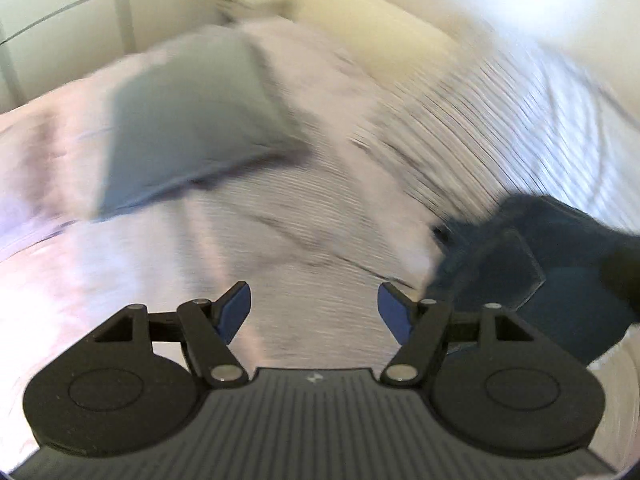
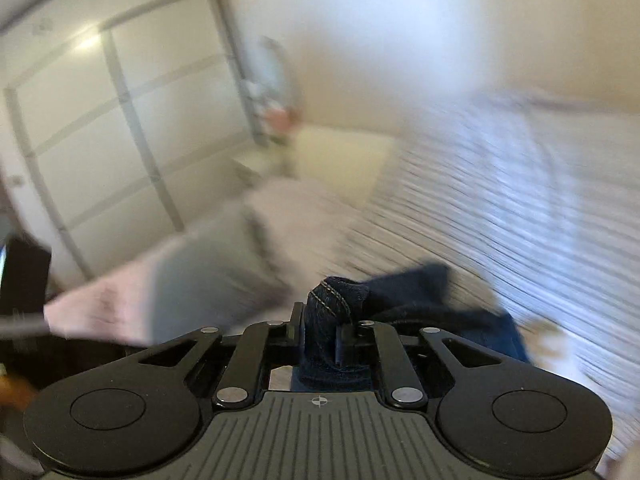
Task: Fold clothes
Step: 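Grasp the waistband of the blue jeans with the right gripper and lift, then carry the jeans to the pink bed and drop them flat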
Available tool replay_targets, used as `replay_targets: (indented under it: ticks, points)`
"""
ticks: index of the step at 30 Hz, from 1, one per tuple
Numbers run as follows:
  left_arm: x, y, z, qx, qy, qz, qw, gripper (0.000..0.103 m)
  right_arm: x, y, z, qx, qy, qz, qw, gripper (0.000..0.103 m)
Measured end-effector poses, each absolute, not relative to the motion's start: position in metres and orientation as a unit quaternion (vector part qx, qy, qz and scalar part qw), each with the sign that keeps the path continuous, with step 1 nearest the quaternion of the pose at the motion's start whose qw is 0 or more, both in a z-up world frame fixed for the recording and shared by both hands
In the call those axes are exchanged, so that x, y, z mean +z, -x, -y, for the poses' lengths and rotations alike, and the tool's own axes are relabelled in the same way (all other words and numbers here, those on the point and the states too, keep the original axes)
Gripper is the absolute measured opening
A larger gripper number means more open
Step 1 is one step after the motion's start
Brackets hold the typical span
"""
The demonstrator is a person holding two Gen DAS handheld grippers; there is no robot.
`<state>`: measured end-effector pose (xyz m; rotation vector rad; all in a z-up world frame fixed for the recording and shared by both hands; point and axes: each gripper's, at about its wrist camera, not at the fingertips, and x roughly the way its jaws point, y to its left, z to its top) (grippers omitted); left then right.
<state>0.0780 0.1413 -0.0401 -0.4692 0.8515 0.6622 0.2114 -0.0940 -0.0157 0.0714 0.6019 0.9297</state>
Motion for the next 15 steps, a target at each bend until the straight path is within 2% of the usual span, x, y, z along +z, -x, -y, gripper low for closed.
replay_targets:
  ticks: [8, 15]
  points:
    - [0.035, 0.190, -0.189, 0.471, 0.261, -0.268, 0.799, 0.067, 0.068, -0.058, -0.005, 0.586, -0.112, -0.216, 0.773, 0.011]
    - [0.108, 0.381, -0.176, 0.594, 0.234, -0.180, 0.748, 0.066, 0.152, 0.059, -0.065, 0.670, -0.219, -0.177, 0.687, 0.011]
